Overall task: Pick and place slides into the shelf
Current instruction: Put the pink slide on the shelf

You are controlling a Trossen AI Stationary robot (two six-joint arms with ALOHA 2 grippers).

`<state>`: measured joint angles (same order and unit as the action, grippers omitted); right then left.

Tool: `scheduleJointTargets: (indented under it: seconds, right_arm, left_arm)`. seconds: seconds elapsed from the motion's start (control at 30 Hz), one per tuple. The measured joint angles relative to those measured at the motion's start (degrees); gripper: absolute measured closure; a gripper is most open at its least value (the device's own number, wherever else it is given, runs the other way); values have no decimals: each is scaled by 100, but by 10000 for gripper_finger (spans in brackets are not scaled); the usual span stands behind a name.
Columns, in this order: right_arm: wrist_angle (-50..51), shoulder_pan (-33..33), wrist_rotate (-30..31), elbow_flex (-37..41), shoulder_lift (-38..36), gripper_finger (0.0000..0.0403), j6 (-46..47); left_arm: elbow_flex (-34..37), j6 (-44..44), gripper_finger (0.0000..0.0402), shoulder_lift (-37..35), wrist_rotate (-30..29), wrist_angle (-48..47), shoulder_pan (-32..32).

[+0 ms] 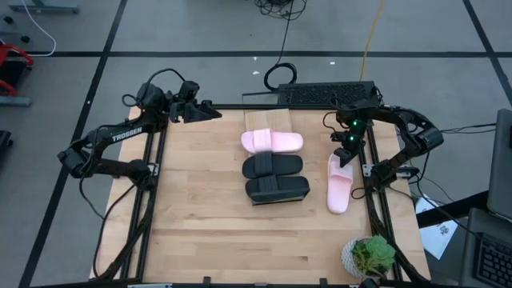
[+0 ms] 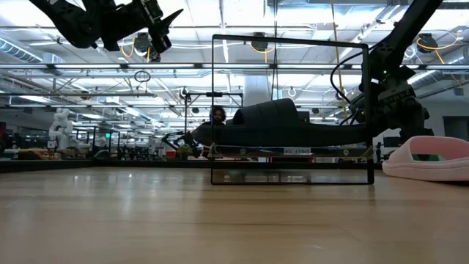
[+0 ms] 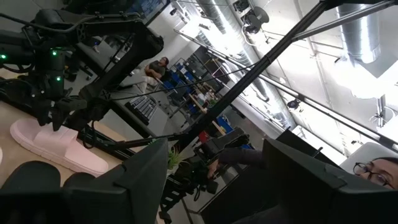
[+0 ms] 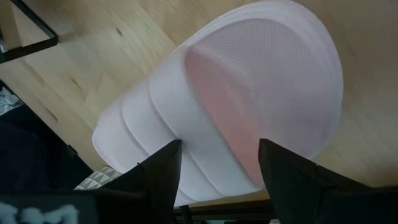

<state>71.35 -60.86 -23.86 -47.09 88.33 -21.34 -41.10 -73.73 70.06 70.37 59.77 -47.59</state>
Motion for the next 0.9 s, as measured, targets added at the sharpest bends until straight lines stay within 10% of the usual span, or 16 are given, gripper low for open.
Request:
scheduleJointTargets:
  seconds: [0.9]
  right_arm:
    - [149, 398, -546, -13, -2, 219, -264]
  left_arm:
    - [0, 0, 142, 0, 0, 0, 0]
